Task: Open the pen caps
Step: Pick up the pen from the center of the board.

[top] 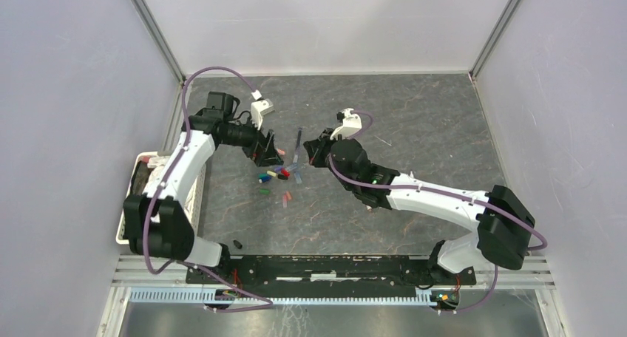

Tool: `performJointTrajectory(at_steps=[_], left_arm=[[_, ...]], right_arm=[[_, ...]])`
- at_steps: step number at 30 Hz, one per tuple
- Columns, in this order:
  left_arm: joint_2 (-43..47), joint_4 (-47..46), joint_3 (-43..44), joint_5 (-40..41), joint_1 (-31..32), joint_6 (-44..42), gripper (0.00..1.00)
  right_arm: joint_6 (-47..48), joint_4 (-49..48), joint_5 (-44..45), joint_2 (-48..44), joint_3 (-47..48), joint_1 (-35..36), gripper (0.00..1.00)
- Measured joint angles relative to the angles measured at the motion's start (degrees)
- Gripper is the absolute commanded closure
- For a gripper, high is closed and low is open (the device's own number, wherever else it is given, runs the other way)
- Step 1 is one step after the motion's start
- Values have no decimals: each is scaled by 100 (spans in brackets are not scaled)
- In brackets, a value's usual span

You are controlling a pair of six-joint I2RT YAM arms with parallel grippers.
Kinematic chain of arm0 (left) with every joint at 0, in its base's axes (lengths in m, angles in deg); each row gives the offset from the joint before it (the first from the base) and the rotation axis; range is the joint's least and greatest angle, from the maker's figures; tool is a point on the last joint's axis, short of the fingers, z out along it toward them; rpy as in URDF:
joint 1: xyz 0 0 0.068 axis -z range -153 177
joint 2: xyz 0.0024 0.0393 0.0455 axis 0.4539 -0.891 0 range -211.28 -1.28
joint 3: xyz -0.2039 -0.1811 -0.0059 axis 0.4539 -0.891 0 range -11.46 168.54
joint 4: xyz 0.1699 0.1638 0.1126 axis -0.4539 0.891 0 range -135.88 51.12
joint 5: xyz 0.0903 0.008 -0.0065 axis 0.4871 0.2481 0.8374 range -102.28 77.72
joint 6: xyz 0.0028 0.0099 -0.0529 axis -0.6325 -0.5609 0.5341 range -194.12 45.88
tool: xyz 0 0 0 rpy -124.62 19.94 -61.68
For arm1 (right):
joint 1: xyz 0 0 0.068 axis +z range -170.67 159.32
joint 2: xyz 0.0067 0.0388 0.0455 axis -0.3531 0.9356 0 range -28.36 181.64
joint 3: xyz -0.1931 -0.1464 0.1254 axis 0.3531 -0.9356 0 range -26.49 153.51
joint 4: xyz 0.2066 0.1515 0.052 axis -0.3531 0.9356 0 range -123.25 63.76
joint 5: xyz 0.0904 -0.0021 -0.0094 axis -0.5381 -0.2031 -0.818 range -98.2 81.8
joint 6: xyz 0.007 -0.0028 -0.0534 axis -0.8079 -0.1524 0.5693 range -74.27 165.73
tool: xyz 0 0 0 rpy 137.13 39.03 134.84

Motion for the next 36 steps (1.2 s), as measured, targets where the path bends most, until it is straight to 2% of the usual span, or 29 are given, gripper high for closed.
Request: performJointTrajectory(at_steps=[3, 8, 10, 13, 16, 20, 24, 28, 36], left_arm=[[-452, -31, -101, 354, -380, -127, 0], [-1456, 7, -46, 691, -1115, -223, 0], [-1670, 33, 46, 750, -1344, -232, 0], [-1676, 22, 240, 800, -1451, -243, 0], [-1733, -31, 612, 1064, -1342, -492, 0], [-2201, -13, 1320, 1631, -975, -1226, 0], [-2723, 68, 1685, 2175, -621, -1965, 0], [-3112, 175, 1762, 2664, -334, -2677, 6], [-3506, 271, 1952, 3141, -168, -3508, 11]], right_arm=[[87, 328, 87, 0, -7, -68, 91], [358, 535, -197, 118, -20, -356, 71], [627, 748, -494, 461, 216, -592, 69], [1071, 1364, -833, 1320, 1084, -839, 70], [1438, 1681, -1187, 1738, 1491, -960, 70], [1703, 1810, -1567, 1683, 1392, -1014, 70], [1770, 1711, -1945, 1344, 890, -1119, 71], [1670, 1497, -2330, 782, 55, -1416, 71], [1460, 1180, -2763, 57, -879, -1729, 73]])
